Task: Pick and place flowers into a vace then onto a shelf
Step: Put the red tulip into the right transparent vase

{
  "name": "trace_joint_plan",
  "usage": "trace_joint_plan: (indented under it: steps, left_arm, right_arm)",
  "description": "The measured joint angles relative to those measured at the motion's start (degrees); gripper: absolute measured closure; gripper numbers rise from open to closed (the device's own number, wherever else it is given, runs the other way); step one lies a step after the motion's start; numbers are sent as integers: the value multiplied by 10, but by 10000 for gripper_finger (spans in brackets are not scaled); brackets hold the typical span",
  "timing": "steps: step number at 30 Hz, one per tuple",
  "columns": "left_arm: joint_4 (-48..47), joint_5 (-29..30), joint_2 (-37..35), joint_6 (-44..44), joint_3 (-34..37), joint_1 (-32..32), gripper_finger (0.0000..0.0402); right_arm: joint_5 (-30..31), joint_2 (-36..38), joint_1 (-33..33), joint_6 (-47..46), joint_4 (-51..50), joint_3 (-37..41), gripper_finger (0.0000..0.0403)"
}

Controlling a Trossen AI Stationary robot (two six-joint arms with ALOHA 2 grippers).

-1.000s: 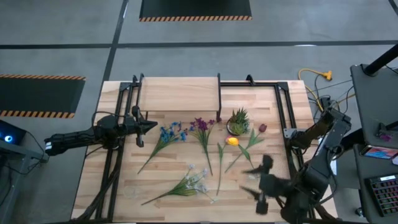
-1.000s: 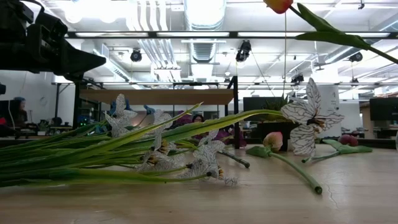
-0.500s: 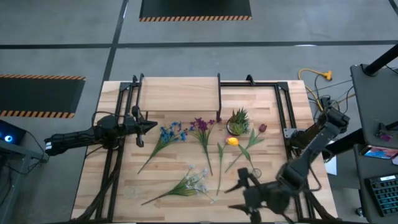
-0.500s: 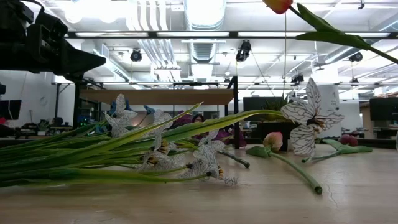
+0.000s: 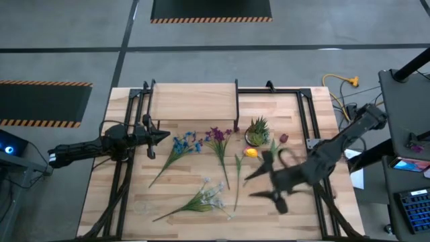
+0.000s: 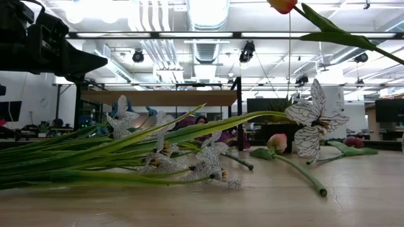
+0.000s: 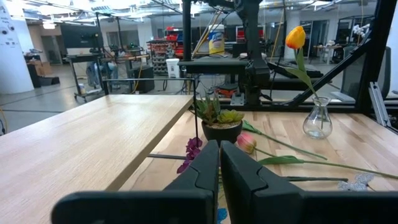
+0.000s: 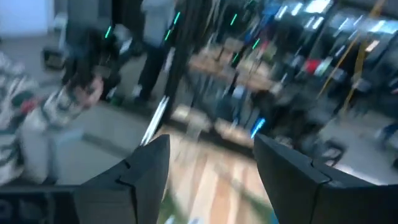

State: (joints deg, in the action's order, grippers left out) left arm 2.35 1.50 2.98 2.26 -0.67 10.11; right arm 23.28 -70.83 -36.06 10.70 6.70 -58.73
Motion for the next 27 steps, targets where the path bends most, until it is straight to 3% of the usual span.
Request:
trace_joint_plan:
  steps: [9, 17, 20, 24, 27]
  left_arm:
    - [0, 0, 0, 0, 0, 0, 402]
    - [0, 0, 0, 0, 0, 0, 402]
    - [0, 0, 0, 0, 0, 0, 402]
    - [1, 0, 0, 0, 0, 0, 402]
    - [12, 0, 0, 0, 0, 0, 402]
  right_arm:
    - [17, 187, 69, 18, 144, 191, 179]
    - [147, 340, 84, 20, 161, 262, 179]
    - [189, 376, 84, 32, 148, 272, 179]
    - [225, 401, 83, 73, 70, 263, 179]
    - [286, 401, 84, 77, 7, 243, 179]
